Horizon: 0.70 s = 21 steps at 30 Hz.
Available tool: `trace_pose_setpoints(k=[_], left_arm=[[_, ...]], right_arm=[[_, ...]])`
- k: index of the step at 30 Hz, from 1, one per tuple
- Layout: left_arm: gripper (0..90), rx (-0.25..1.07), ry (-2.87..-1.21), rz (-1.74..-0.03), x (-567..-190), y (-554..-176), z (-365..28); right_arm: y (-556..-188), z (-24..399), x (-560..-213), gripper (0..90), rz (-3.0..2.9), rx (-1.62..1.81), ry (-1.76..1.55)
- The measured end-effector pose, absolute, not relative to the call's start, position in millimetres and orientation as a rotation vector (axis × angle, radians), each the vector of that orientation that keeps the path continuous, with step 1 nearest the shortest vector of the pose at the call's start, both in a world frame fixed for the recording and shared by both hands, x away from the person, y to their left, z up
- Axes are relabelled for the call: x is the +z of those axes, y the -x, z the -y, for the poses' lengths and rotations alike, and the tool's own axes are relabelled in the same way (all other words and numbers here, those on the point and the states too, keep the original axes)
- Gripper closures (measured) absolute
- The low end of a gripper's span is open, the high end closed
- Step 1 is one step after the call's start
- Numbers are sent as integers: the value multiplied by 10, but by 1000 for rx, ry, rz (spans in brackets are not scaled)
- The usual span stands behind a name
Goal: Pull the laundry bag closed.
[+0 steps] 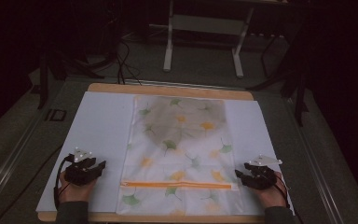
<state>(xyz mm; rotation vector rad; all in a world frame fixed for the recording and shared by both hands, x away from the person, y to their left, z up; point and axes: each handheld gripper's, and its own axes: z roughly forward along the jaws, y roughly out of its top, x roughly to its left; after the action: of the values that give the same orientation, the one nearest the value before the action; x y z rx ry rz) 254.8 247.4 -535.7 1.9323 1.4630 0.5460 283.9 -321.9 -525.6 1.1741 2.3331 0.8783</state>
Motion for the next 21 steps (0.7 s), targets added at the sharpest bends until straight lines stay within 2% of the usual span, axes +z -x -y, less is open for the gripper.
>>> trace_pose_setpoints(k=[6, 14, 21], left_arm=[[580, 566, -1936, -1436, -5326, -2526, -2451], [578, 518, -1949, -1430, -5313, -2515, -2460], [573, 532, -1973, -1397, -5282, -2495, -2426]], right_arm=[[-2827, 3159, -5237, 509, -2364, 881, -1178], [-2773, 2914, -5150, 553, -2408, 907, -1097], [-2760, 2652, -5117, 541, -2462, 910, -987]])
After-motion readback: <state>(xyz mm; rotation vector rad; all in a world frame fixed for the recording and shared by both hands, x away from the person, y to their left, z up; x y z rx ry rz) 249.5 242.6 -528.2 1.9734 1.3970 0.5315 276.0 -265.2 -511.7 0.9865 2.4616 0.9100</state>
